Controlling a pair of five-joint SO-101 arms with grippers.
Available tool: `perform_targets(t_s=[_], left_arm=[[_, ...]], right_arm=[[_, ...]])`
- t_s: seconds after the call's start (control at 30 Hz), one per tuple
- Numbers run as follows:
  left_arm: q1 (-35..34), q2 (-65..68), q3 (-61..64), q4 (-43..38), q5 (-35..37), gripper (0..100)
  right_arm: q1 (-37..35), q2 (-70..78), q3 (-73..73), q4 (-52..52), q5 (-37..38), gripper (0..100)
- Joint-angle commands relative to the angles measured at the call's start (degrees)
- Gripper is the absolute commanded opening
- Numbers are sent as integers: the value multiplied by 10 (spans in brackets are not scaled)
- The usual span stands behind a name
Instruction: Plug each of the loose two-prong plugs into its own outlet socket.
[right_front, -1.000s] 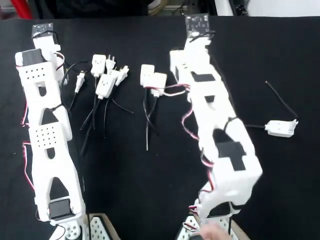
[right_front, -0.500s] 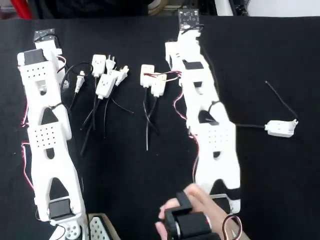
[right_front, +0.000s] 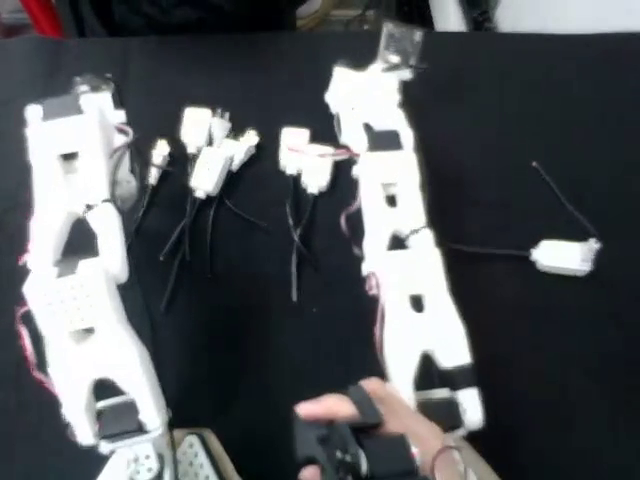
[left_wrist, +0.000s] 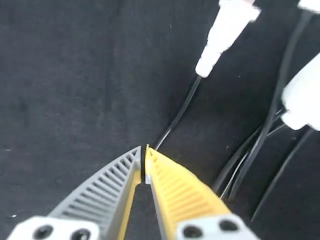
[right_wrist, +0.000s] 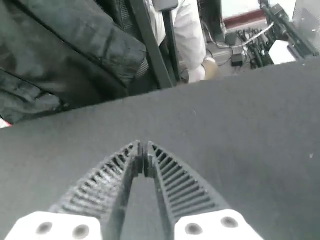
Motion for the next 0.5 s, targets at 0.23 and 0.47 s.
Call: perform_targets(t_s=[0.23, 0.47], left_arm=[[28, -106, 134, -109, -29, 30], [57, -147, 211, -167, -64, 31]], right_arm=[[-1, -34, -46, 228, 103, 12], [-6, -88, -46, 433, 244, 12]])
